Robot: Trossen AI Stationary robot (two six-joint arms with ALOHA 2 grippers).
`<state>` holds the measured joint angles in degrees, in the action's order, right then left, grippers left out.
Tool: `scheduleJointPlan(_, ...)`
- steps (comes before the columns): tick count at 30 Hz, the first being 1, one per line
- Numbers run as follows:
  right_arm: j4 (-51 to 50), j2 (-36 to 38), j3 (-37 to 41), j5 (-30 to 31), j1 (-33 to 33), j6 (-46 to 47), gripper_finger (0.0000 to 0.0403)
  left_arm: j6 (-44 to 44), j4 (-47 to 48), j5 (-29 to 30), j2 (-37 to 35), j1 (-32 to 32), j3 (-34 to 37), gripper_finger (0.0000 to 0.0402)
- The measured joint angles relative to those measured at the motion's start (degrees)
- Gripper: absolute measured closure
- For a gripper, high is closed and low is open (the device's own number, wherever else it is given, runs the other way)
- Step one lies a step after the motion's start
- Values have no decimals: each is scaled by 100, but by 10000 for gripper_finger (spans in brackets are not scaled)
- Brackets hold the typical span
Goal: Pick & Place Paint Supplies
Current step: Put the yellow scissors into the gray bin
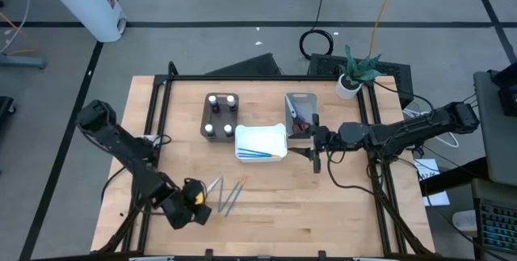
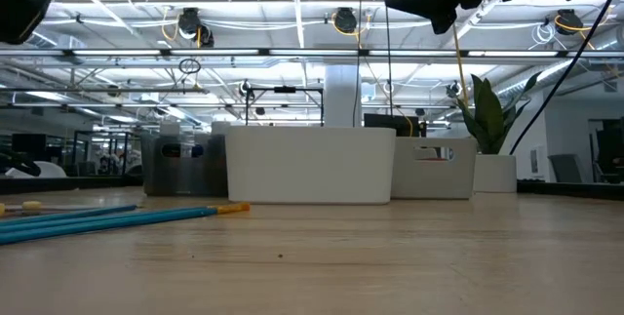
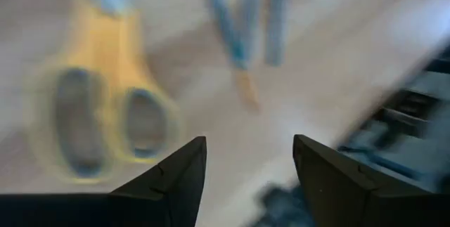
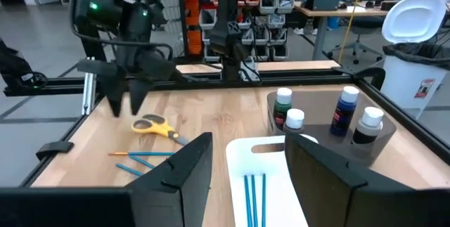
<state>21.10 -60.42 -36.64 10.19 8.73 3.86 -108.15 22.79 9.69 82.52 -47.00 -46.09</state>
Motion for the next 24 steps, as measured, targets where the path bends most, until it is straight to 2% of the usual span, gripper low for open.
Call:
scheduleJointPlan(4, -55, 0, 0, 0, 0, 28, 234, -304, 809, -151, -38, -168, -25, 192)
scheduleJointPlan(8, -110, 0, 0, -2, 0, 99, 234, -1110, 2032, -327, -20, -352, -7, 200)
scheduleJointPlan(10, -124, 0, 0, -2, 0, 98, 234, -1442, 2303, -346, -20, -450, -4, 203)
scheduleJointPlan(13, -124, 0, 0, -2, 0, 90, 234, -1659, 2408, -324, -23, -573, 19, 202)
scheduleJointPlan(24, -124, -2, 0, 1, 0, -22, 234, -1451, 2322, -258, 393, -527, 205, 204)
